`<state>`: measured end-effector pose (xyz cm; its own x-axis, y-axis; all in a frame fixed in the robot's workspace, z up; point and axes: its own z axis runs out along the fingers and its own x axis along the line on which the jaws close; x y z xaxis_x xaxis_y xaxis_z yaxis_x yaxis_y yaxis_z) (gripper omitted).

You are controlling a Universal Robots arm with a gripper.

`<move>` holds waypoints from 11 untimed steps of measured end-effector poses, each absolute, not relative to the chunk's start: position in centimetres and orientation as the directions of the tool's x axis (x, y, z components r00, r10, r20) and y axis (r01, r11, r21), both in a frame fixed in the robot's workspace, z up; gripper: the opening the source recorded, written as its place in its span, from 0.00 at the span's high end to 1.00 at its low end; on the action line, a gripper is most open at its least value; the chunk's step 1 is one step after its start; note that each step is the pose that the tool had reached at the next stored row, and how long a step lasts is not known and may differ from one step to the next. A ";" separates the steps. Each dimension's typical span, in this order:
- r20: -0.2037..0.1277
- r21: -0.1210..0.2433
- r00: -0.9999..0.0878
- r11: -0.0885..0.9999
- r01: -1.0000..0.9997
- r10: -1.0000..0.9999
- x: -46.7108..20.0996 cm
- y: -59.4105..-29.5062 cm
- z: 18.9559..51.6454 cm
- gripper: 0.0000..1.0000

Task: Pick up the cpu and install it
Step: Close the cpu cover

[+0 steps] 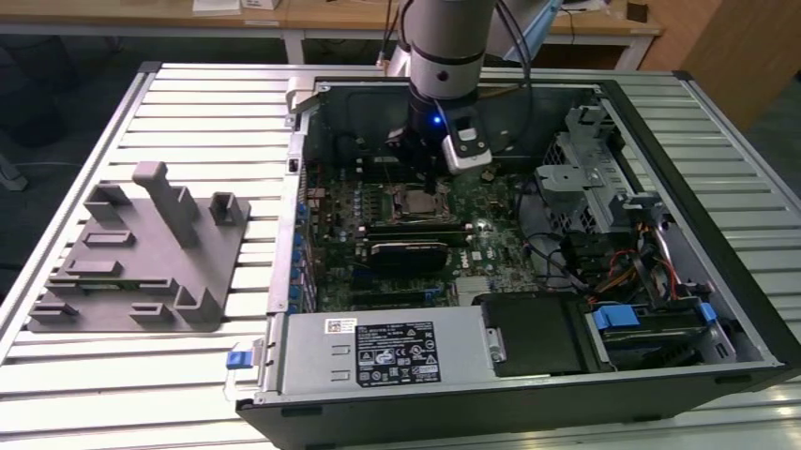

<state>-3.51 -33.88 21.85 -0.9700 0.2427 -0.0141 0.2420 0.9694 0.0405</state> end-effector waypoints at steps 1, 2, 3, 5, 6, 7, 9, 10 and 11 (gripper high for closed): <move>-0.014 0.040 -0.974 0.974 0.224 0.225 -3.5 -33.9 21.8 0.89; -0.014 0.040 -0.978 0.978 0.207 0.208 -3.5 -33.9 21.8 0.89; -0.014 0.040 -0.982 0.981 0.189 0.190 -3.5 -33.9 21.8 0.89; -0.014 0.040 -0.988 0.987 0.154 0.154 -3.5 -33.9 21.7 0.89; -0.014 0.040 -0.991 0.990 0.136 0.137 -3.5 -33.9 21.7 0.89; -0.014 0.040 -0.993 0.992 0.118 0.119 -3.5 -33.9 21.6 0.89; -0.014 0.040 -0.997 0.996 0.081 0.082 -3.5 -33.9 21.6 0.89; -0.014 0.037 -0.998 0.997 0.066 0.067 -3.5 -33.9 21.6 0.89; -0.015 0.032 -0.998 0.998 0.060 0.060 -3.6 -33.9 21.6 0.89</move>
<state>-3.57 -33.88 21.56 -0.9981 0.0603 -0.0145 0.0598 0.9977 0.0318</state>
